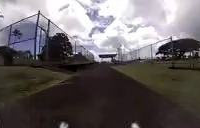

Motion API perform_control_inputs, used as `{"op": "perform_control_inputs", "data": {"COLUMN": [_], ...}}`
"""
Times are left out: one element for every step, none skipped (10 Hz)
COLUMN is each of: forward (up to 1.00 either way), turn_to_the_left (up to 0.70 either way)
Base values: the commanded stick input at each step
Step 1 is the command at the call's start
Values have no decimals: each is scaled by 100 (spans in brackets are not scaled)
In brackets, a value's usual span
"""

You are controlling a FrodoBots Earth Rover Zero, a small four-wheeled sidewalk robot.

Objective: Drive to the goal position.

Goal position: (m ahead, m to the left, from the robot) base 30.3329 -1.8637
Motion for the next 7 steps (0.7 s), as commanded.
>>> {"op": "perform_control_inputs", "data": {"forward": [85, 85, 85, 85, 85, 85, 92], "turn_to_the_left": [0, 0, 0, 0, 0, 0, 0]}}
